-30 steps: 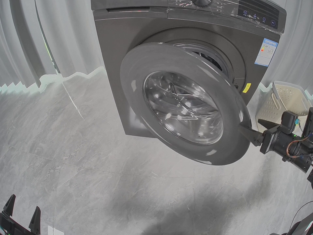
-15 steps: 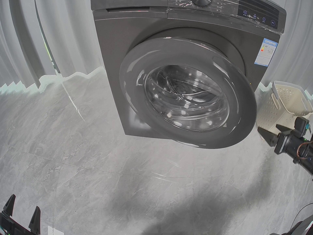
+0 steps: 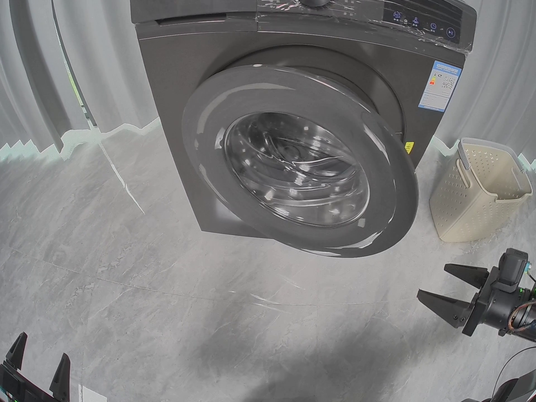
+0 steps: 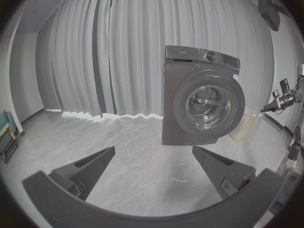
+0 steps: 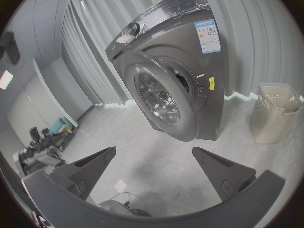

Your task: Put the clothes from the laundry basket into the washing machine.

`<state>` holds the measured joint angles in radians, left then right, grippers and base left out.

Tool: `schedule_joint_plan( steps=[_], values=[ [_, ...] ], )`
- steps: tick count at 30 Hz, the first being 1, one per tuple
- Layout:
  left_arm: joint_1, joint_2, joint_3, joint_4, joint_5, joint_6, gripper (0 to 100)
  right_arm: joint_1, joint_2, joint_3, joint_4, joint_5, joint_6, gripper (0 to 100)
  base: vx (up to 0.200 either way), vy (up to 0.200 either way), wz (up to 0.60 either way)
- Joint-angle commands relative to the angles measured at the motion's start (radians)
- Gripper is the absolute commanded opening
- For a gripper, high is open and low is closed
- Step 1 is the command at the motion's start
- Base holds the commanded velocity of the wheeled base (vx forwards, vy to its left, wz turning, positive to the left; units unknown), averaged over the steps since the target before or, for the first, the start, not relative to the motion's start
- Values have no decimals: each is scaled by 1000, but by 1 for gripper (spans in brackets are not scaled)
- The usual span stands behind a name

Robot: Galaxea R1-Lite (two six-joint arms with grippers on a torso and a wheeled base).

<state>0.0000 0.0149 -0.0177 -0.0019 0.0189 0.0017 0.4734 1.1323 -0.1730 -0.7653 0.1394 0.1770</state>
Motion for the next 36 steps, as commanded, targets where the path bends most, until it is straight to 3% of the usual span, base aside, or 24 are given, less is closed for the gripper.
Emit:
schedule_joint_plan(
  steps=[1, 7, 21, 25, 31, 36],
  values=[
    [0, -13, 18, -1, -1, 1, 100, 103, 41, -91, -12, 5, 67, 100, 0, 0, 0],
    [0, -13, 18, -1, -1, 0, 100, 198, 75, -140, -25, 6, 71, 100, 133, 0, 0],
    [0, -13, 18, 0, -1, 0, 100, 206, 256, -181, -196, 5, 58, 100, 200, 0, 0],
    [0, -13, 18, 0, -1, 0, 100, 151, 325, -214, -249, -14, 35, 100, 150, 0, 0],
    [0, -12, 18, 0, -1, 0, 100, 4, 383, -253, -388, -104, -4, 100, 0, 0, 0],
    [0, -12, 18, 0, -1, 1, 100, 14, 372, -212, -417, -121, -7, 100, 0, 0, 0]
  ],
)
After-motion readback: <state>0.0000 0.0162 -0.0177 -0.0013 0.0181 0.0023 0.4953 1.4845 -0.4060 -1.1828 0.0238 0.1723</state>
